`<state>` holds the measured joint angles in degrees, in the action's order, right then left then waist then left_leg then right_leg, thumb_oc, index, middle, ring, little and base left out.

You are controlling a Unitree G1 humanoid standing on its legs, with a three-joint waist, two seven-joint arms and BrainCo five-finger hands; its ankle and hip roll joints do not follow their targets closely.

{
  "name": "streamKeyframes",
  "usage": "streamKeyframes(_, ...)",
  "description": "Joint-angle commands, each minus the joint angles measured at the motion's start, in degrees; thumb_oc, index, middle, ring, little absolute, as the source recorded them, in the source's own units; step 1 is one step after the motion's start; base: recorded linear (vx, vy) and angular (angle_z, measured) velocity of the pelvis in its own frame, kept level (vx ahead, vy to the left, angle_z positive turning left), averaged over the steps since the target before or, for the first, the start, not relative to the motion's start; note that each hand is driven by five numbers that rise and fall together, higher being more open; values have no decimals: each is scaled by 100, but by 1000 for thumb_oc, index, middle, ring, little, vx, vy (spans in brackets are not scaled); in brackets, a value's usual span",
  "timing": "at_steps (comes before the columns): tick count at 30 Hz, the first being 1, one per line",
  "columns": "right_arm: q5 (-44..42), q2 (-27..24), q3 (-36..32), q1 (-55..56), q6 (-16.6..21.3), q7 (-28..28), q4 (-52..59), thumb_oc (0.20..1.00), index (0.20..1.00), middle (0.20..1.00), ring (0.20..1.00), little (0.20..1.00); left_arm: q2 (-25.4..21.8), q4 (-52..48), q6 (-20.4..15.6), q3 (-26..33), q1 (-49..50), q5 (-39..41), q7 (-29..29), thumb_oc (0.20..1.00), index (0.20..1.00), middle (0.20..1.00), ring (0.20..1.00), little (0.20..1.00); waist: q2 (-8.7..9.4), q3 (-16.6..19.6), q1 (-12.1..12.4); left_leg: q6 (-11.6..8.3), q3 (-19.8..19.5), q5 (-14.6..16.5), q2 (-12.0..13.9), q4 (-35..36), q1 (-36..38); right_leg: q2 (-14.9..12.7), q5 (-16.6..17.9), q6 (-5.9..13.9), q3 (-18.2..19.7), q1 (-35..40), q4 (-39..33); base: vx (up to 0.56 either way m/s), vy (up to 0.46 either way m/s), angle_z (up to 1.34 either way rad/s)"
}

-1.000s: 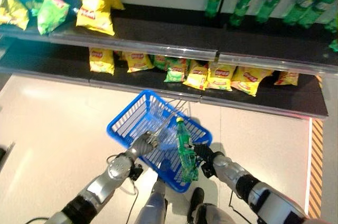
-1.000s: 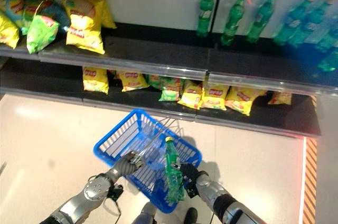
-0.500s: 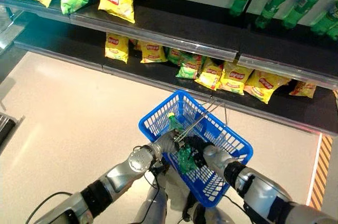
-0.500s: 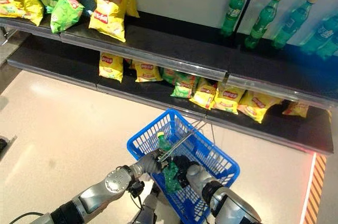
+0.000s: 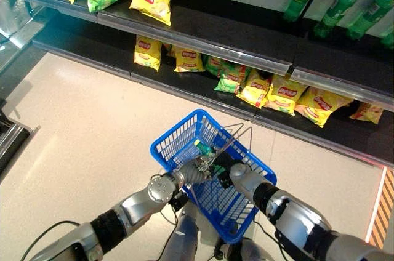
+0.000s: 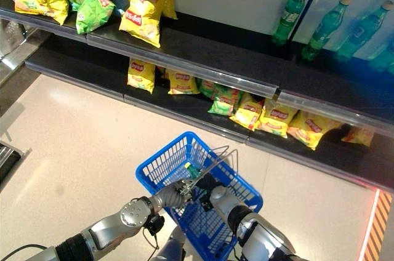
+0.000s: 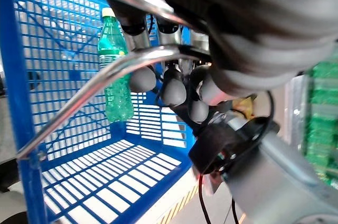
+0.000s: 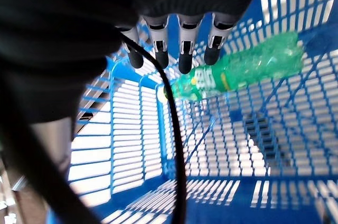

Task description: Pick up the snacks into the basket

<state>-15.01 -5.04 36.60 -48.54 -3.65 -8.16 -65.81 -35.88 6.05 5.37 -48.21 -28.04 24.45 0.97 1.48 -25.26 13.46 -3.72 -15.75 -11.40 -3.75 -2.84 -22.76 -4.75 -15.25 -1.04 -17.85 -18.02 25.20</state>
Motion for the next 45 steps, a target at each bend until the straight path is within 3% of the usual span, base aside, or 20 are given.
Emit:
streamKeyframes(1,150,-137,-116,-31,326,-155,565,1000,1000,1000,1000,1000,365,-1394,-1048,464,-306,109,-14,200,200,200,200,200,78,65,-15,207,391,927,-320,-554,254,-351,1161,642,37,253,-1151,38,35,5)
streamKeyframes(6,-204,-782,-549,1162,672,-145,2074,1000,1000,1000,1000,1000,110,-1145,-1149,1101,188,-326,98,200,200,200,200,200,36,164,-181,152,338,930,-375,-698,185,-496,1086,669,-282,380,-1086,68,19,28)
streamKeyframes(8,-31,-1116,-828,1765,758,-133,2664,1000,1000,1000,1000,1000,54,-977,-1191,1452,505,-483,93,200,200,200,200,200,-3,250,-343,112,770,947,-280,-717,172,-583,1078,714,-540,557,-1202,141,112,84)
streamKeyframes(9,15,-1337,-1169,2292,886,-132,3073,1000,1000,1000,1000,1000,115,-679,-1284,1849,851,-612,122,200,200,200,200,200,8,336,-465,97,1503,1143,-36,-742,280,-653,994,808,-670,795,-1372,178,165,107)
streamKeyframes(13,206,-1499,-1562,2871,930,19,3646,1000,1000,1000,1000,1000,129,-399,-1304,2770,1742,-789,292,200,200,200,200,200,91,555,-431,289,1529,1460,-159,-832,487,-874,1086,910,-496,985,-1236,214,258,36)
streamKeyframes(15,169,-1489,-1692,3041,931,35,3717,1000,1000,1000,1000,1000,154,-367,-1285,2952,1930,-813,308,200,200,200,200,200,90,621,-454,396,1532,1351,-237,-771,508,-978,1244,888,-484,915,-1041,143,275,7)
streamKeyframes(19,77,-1546,-2217,3626,988,145,4131,1000,1000,1000,1000,1000,199,-173,-1204,3552,2451,-948,288,200,200,200,200,200,-26,706,-628,595,1245,1417,-515,-685,874,-987,1538,892,132,560,377,236,262,52)
streamKeyframes(20,8,-1607,-2513,3851,1036,150,4224,1000,1000,1000,1000,1000,216,-46,-1202,3581,2504,-1085,221,200,200,200,200,200,-121,743,-936,620,811,1365,-679,-490,1120,-237,1364,774,900,81,571,228,132,64)
streamKeyframes(24,-111,-1651,-2697,4006,1055,153,4258,1000,1000,1000,1000,1000,365,27,-1194,3693,2584,-1098,228,200,200,200,200,200,-232,673,-1145,608,495,1431,-779,-434,1397,-11,1246,689,902,-445,11,194,64,88)
streamKeyframes(26,-202,-1692,-2813,4050,1071,121,4244,1000,1000,1000,1000,1000,428,115,-1174,3761,2550,-1103,280,200,200,200,200,200,-190,651,-1242,587,219,1518,-890,-379,1595,28,1514,778,911,-610,-853,373,-59,68)
streamKeyframes(27,-341,-1704,-2992,4152,1100,48,4230,1000,1000,1000,1000,1000,508,215,-1187,3843,2452,-1032,339,200,200,200,200,200,-199,700,-1474,543,-185,1682,-977,-281,1985,242,1844,987,1258,-906,-1746,450,-118,64)
streamKeyframes(34,-396,-1872,-3541,4574,1041,-43,4456,1000,1000,1000,1000,1000,693,149,-1148,3943,2368,-1057,300,200,200,200,200,200,-229,923,-1736,207,-471,2090,-965,-835,2661,33,2144,905,1015,-689,-1868,416,-158,107)
streamKeyframes(37,-516,-1912,-3759,4737,1113,-95,4573,1000,1000,1000,1000,1000,953,229,-1111,3977,2487,-934,372,200,200,200,200,200,-374,946,-1839,-634,383,805,-655,-2472,2260,116,1756,706,902,-199,-1530,437,-131,101)
streamKeyframes(38,-516,-1911,-3760,4736,1112,-95,4574,1000,1000,1000,1000,1000,952,228,-1110,3978,2485,-934,372,200,200,200,200,200,-355,959,-1849,-631,380,781,-682,-2477,2229,88,1774,712,904,-220,-1536,291,-257,79)
streamKeyframes(39,-568,-2003,-3809,4723,1184,-177,4635,1000,1000,1000,1000,1000,1041,217,-1137,3924,2435,-873,357,200,200,200,200,200,-216,711,-1721,-747,969,581,-712,-4046,1322,70,1588,554,988,136,-1466,151,-187,35)
streamKeyframes(40,-568,-2003,-3809,4723,1184,-177,4634,1000,1000,1000,1000,1000,1040,217,-1137,3924,2435,-873,357,200,200,200,200,200,-213,719,-1722,-747,969,578,-715,-4046,1313,66,1589,554,989,126,-1464,301,-379,16)
streamKeyframes(41,-591,-2051,-3813,4598,1188,-298,4551,1000,1000,1000,1000,1000,1009,197,-1118,3890,2395,-992,442,200,200,200,200,200,-154,630,-1587,-440,1157,852,-497,-4196,674,217,1423,465,1007,344,-1512,244,-256,-10)
streamKeyframes(43,-618,-2055,-3807,4517,1160,-375,4546,1000,1000,1000,1000,1000,992,138,-1081,3941,2477,-959,503,200,200,200,200,200,-58,684,-1489,-123,1135,1028,-29,-3377,272,247,1281,487,1032,481,-1487,424,-204,-36)
streamKeyframes(44,-572,-2098,-3684,4259,1145,-464,4500,1000,1000,1000,1000,1000,837,13,-1091,4012,2599,-1071,590,200,200,200,200,200,-36,715,-1287,-9,820,1134,236,-2131,300,425,1092,481,1289,593,-1377,373,-42,-27)
streamKeyframes(45,-572,-2097,-3682,4253,1147,-465,4496,1000,1000,1000,1000,1000,835,9,-1088,4017,2600,-1072,590,200,200,200,200,200,-20,715,-1286,-10,828,1096,228,-2081,317,414,1108,480,1297,590,-1388,378,32,-52)
